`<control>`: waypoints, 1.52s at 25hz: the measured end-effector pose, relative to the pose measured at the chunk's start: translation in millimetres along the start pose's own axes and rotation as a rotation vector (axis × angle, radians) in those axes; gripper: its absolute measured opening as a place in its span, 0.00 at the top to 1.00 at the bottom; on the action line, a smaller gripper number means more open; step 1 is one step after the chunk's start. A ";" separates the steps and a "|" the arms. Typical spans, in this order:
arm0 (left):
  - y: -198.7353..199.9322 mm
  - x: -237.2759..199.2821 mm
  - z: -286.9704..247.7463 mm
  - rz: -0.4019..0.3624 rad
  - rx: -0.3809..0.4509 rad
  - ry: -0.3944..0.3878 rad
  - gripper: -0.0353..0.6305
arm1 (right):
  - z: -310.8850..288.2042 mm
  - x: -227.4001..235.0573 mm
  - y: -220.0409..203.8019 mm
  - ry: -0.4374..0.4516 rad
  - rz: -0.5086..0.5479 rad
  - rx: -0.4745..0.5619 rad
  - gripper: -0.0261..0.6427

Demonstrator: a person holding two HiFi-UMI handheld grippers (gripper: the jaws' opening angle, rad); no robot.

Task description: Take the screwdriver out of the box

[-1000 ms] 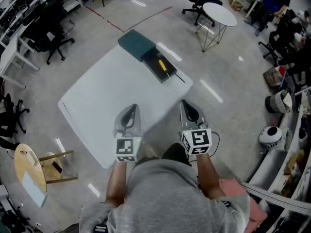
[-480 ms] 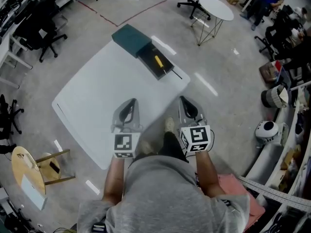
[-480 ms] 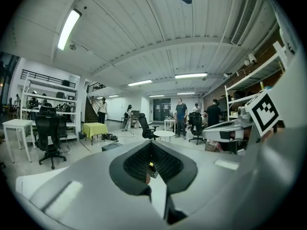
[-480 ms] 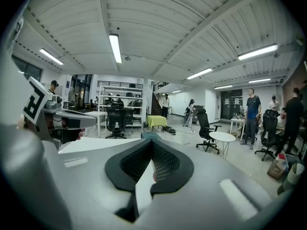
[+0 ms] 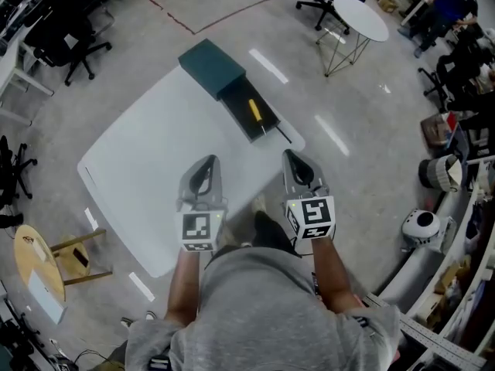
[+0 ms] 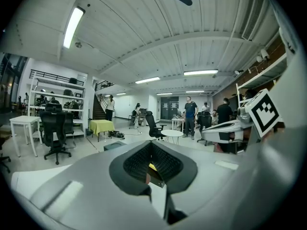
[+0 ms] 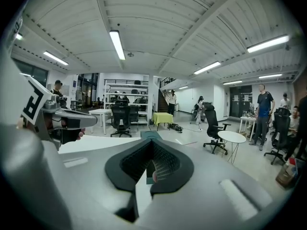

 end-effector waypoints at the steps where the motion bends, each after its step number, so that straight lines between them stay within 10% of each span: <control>1: -0.5 0.2 -7.3 0.004 -0.003 0.008 0.93 | -6.9 5.2 0.1 0.010 0.000 -0.006 0.96; 38: -124.0 -34.2 -172.9 0.148 -0.294 0.188 0.93 | -211.6 85.4 -111.6 0.279 -0.070 -0.387 0.95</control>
Point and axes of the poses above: the fingertips, and each gripper's own axes: z backward along the fingers, x to its right, y out of its top, the point moved 1 cm from there along z, backward along the fingers, and after that the axes turned 8 degrees about y, right-handed, at the moved point
